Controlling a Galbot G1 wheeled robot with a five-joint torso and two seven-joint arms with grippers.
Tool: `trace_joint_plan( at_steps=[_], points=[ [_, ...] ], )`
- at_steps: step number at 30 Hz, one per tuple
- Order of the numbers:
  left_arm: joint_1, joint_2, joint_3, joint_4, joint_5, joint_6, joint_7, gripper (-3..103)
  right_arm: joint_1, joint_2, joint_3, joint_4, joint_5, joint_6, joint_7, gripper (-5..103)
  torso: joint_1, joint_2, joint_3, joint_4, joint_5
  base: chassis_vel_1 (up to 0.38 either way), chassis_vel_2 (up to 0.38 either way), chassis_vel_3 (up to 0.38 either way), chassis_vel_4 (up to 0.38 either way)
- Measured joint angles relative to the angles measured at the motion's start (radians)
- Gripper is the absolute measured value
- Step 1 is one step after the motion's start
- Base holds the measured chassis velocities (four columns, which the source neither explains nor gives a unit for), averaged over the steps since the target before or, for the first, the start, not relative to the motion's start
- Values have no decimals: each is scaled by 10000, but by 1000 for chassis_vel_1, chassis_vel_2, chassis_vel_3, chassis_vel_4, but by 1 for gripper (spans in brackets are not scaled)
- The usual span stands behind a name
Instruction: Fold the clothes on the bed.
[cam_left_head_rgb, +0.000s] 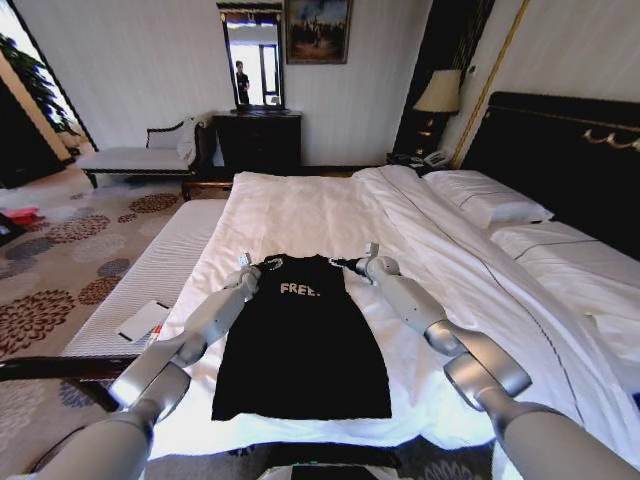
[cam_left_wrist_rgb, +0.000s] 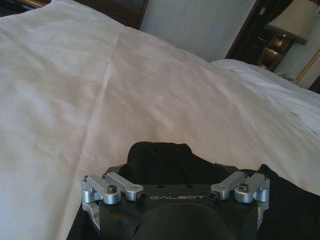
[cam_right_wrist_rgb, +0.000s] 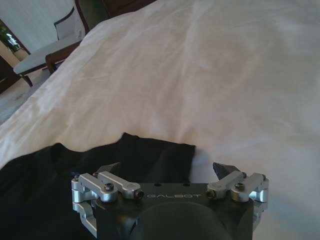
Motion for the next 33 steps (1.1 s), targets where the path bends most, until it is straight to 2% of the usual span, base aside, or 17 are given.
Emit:
trace_joint_plan(
  at_steps=[5, 9, 21, 22, 25, 27, 30, 33],
  points=[
    [-93, -255, 131, 274, -29, -17, 4, 99, -141, 119, 230, -167, -31, 39, -88, 100, -1, 0, 0, 6, 3, 0, 0, 0, 0],
    [-145, -477, 192, 423, -42, -25, 19, 99, -195, 285, 457, -341, -51, 41, -95, 100, 0, 0, 1, -1, 1, 0, 0, 0, 0],
    [-129, -455, 230, 492, -72, -57, 43, 98, -145, 511, 386, -675, -330, 134, -250, 100, -1, 1, 0, 6, 0, 0, 0, 0, 0],
    [-129, -467, 223, 511, -82, -63, 43, 98, -116, 518, 319, -734, -388, 184, -343, 102, 0, 0, 0, 2, 1, 0, 0, 0, 0],
    [-131, -487, 191, 549, -89, -91, 43, 98, -6, 611, 271, -963, -496, 350, -536, 89, -1, 0, 0, 2, 1, 0, 0, 0, 0],
    [-132, -492, 170, 555, -89, -104, 43, 97, 24, 637, 272, -1024, -519, 384, -569, 89, -1, 0, 0, 3, 1, 0, 0, 0, 0],
    [-132, -482, 134, 556, -47, -132, 4, 94, 41, 687, 247, -1093, -588, 478, -639, 73, -1, 0, 1, 3, 1, 0, 0, 0, 0],
    [-122, -445, 124, 547, -16, -152, -33, 85, 28, 714, 247, -1092, -615, 513, -641, 62, 0, 0, 0, 3, 1, 0, 0, 0, 0]
  ],
)
